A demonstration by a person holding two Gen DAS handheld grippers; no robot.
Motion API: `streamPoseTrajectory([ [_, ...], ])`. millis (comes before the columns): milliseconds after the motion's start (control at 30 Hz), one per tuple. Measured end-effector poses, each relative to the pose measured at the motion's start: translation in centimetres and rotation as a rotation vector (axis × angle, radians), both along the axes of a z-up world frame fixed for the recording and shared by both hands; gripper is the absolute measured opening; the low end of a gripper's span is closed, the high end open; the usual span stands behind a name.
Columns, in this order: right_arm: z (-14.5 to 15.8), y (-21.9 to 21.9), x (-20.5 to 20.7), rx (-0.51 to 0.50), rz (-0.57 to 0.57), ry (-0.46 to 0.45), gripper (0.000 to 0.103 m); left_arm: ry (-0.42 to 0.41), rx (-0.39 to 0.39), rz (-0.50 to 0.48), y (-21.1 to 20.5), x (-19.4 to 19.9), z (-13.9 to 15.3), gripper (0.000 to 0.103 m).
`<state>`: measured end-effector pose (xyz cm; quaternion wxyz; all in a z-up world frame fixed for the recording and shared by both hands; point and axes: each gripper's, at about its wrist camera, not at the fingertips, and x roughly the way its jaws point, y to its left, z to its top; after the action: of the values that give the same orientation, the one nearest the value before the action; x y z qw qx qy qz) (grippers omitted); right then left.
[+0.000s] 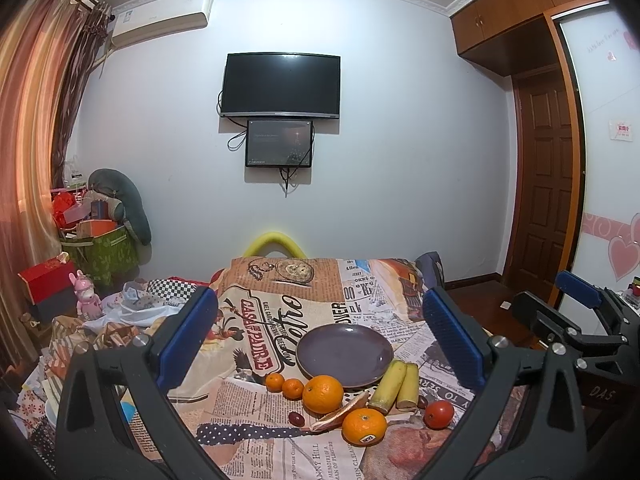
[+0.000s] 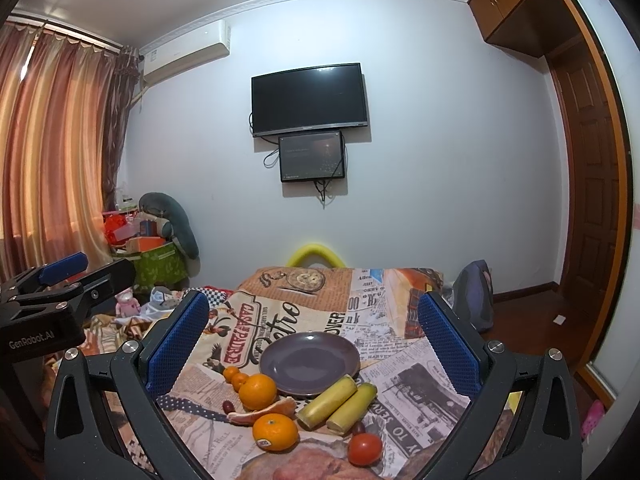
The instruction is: Organize fruits
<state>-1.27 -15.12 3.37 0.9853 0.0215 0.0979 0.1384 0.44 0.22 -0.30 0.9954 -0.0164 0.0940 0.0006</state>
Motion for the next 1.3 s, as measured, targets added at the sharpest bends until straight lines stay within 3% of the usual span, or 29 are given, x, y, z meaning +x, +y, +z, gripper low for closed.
streamPoseTrajectory([
  [433, -0.5, 0.1, 0.5, -0.017, 0.004, 0.009, 0.103, 0.031, -0.010, -0.007, 0.2, 0.9, -0.5, 0.103],
  [567, -1.3, -0.3, 1.6, -0.025, 0.014, 0.053, 0.103, 0.064, -0.017, -0.038, 0.3, 2.0, -1.2, 0.103],
  [867, -5.0, -2.2, 4.5, -0.035, -0.019, 0.213, 0.103, 0.246, -0.004, -0.069, 0.6, 7.3, -4.3, 0.103],
  [1033, -7.0, -3.2, 6.3, -0.077, -0.043, 0.304, 0.103, 0.364, 0.011, -0.084, 0.5, 10.8, -6.7, 0.086],
  [1133, -8.2, -3.4, 7.1, -0.097, -0.041, 0.358, 0.096, 0.424, 0.006, -0.110, 0.5, 12.6, -8.1, 0.079],
  [1300, -10.7, -3.5, 8.6, -0.115, 0.020, 0.451, 0.073, 0.503, 0.019, -0.210, -0.6, 14.7, -10.6, 0.076],
])
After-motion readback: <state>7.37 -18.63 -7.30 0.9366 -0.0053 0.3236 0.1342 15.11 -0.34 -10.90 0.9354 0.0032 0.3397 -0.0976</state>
